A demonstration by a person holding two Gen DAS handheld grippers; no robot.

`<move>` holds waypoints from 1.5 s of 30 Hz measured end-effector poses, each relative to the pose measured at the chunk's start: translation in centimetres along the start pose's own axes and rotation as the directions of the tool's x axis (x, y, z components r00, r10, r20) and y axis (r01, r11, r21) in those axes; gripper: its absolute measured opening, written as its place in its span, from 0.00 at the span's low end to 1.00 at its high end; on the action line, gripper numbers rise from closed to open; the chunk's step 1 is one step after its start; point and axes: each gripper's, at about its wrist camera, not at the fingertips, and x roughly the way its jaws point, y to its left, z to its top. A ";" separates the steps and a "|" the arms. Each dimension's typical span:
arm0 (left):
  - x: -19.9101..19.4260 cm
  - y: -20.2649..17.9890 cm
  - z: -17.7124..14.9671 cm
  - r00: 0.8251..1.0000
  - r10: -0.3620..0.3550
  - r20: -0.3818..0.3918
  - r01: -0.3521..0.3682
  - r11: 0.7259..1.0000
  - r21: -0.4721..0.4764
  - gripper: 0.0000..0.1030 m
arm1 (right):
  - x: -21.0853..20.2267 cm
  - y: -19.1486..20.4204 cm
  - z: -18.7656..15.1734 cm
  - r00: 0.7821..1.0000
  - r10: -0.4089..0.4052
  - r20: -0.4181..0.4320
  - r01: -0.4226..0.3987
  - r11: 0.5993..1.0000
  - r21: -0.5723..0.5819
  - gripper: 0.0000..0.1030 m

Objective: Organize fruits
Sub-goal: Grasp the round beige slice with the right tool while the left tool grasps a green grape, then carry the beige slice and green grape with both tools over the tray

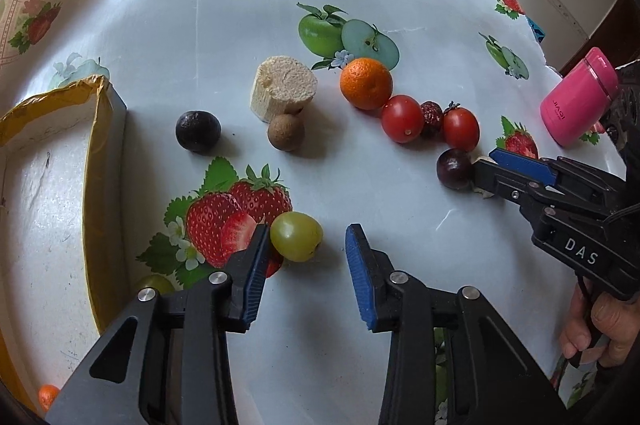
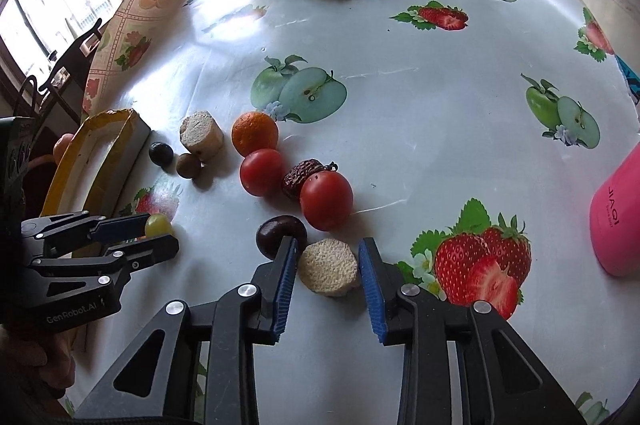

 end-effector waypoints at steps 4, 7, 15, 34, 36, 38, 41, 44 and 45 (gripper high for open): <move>-0.4 1.0 -0.1 1.000 -0.020 0.001 0.020 1.000 -0.020 0.22 | -0.6 -0.1 -0.7 1.000 0.000 0.006 0.000 1.000 0.017 0.31; -1.1 1.3 -0.4 1.000 -0.016 0.009 0.016 0.999 -0.027 0.22 | -1.4 0.0 -1.5 1.000 0.011 0.006 -0.012 0.999 0.033 0.31; -3.9 1.9 -2.0 0.998 -0.055 0.043 0.058 0.996 -0.068 0.22 | -4.5 1.5 -3.3 0.998 0.051 0.032 -0.053 0.997 0.055 0.31; -9.4 3.7 -6.6 0.995 -0.006 0.098 0.017 0.994 -0.106 0.22 | -7.4 9.1 -5.5 0.990 0.140 0.032 -0.139 0.990 -0.031 0.31; -10.0 4.2 -6.9 0.994 0.000 0.106 0.012 0.993 -0.114 0.22 | -7.5 9.9 -5.5 0.989 0.147 0.032 -0.146 0.988 -0.043 0.31; -10.4 4.9 -7.3 0.994 0.005 0.110 0.009 0.992 -0.128 0.22 | -7.6 10.7 -5.5 0.988 0.154 0.030 -0.152 0.987 -0.057 0.31; -10.9 5.9 -7.8 0.993 0.014 0.114 0.003 0.989 -0.148 0.22 | -7.5 11.9 -5.5 0.986 0.166 0.026 -0.164 0.984 -0.074 0.31; -11.3 6.8 -8.3 0.993 0.022 0.118 -0.002 0.986 -0.167 0.23 | -7.4 13.2 -5.5 0.984 0.179 0.019 -0.177 0.980 -0.094 0.31; -11.4 7.1 -8.5 0.993 0.025 0.119 -0.004 0.985 -0.172 0.22 | -7.3 13.7 -5.4 0.983 0.183 0.016 -0.180 0.978 -0.101 0.31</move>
